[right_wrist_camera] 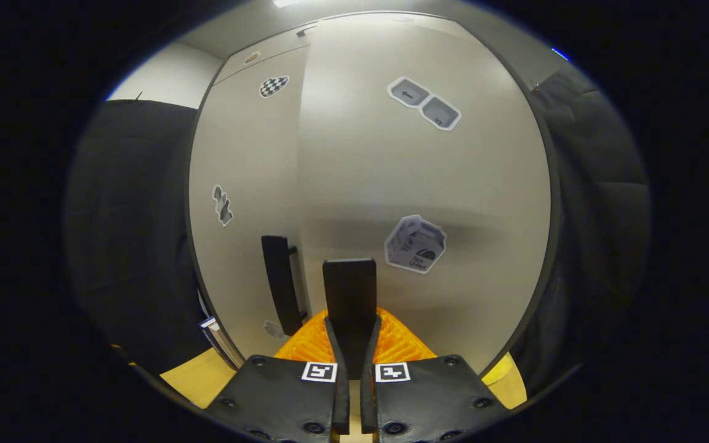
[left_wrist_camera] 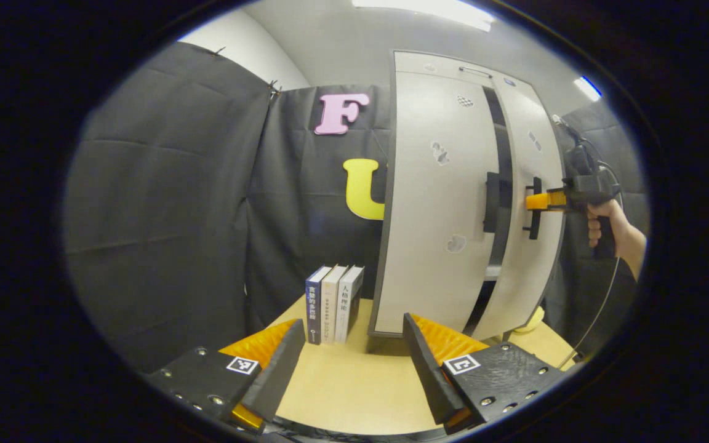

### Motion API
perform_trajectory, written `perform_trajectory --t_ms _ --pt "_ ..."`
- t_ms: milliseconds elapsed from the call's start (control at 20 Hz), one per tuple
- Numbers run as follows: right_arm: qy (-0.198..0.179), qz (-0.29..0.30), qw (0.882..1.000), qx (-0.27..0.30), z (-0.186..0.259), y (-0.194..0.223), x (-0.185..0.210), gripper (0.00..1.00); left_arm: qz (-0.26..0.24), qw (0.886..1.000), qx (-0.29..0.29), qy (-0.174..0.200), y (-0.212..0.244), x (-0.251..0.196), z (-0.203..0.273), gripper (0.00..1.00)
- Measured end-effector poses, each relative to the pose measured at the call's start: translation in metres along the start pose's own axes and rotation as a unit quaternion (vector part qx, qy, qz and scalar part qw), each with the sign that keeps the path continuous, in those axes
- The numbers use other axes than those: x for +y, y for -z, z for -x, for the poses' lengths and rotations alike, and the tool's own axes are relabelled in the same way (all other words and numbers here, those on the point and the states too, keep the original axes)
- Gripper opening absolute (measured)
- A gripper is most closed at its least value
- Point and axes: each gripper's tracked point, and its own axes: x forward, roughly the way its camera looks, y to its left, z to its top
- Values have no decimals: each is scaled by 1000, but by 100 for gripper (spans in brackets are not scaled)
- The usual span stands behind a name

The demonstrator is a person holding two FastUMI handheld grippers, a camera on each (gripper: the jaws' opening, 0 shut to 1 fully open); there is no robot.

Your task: Open the right door of the double-door shoe cabinet with the right hand, and open the left door with the left hand.

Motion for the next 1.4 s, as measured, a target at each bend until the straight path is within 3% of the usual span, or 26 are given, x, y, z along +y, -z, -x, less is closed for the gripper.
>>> perform_trajectory --t_ms 50,300,450,800,1050,1300,1400 --pt "-8 0 1000 -1 3 1 0 9 6 1000 4 1 2 -9 7 89" --pt "-52 -10 999 -5 33 5 -4 9 8 1000 20 -14 7 -38 44 93" --pt "-70 -12 997 -3 53 7 -11 9 11 999 25 -24 8 -58 67 89" --pt "-99 -22 995 -13 88 11 -35 9 2 999 14 -32 3 -100 107 96" --pt "-102 -40 994 -10 112 14 -62 8 -12 1000 12 -17 2 -132 118 89" --pt "-93 -50 994 -9 130 15 -89 8 -19 1000 6 5 -2 -163 116 93" --pt "-90 -52 995 -8 135 15 -97 8 -26 1000 5 12 0 -174 120 89"
